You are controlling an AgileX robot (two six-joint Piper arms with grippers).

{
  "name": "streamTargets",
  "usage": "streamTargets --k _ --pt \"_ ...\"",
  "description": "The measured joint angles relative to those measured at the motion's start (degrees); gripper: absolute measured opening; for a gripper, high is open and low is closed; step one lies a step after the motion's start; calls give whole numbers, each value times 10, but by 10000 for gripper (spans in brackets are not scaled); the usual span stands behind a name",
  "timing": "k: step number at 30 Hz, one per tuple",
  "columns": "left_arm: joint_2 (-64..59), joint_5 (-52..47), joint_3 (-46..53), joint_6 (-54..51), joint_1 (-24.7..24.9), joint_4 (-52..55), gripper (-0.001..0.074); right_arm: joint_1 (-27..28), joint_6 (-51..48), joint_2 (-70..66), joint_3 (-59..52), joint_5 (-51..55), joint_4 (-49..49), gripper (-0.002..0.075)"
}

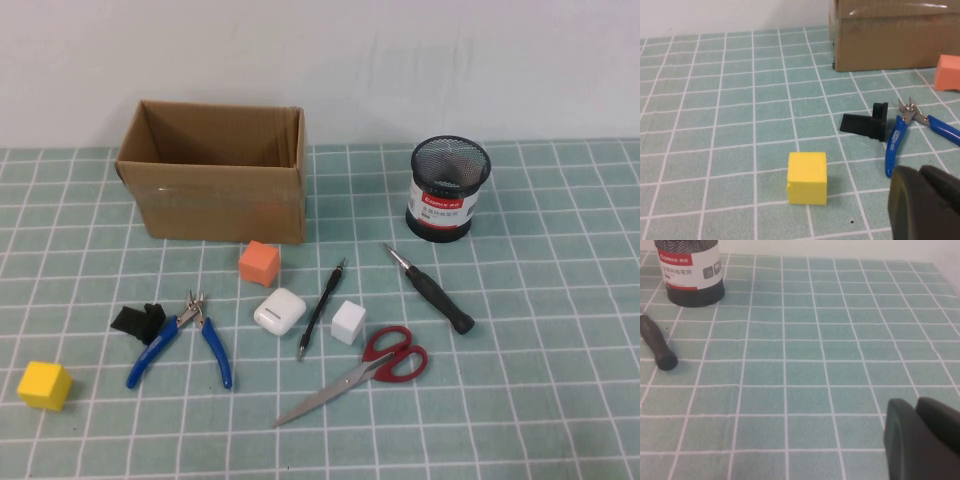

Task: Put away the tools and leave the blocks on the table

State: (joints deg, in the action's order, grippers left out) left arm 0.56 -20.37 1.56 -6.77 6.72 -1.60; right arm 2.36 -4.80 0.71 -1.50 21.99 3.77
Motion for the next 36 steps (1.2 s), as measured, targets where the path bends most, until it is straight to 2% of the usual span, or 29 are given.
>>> streamTargets --k 26,31,36 --pt "0 10 0 1 0 16 -4 0 0 0 0 0 0 -8" --pt "0 48 0 36 0 -69 -4 0 0 0 0 0 0 -8" --pt "0 99 0 97 0 -216 -4 0 0 0 0 0 0 -8"
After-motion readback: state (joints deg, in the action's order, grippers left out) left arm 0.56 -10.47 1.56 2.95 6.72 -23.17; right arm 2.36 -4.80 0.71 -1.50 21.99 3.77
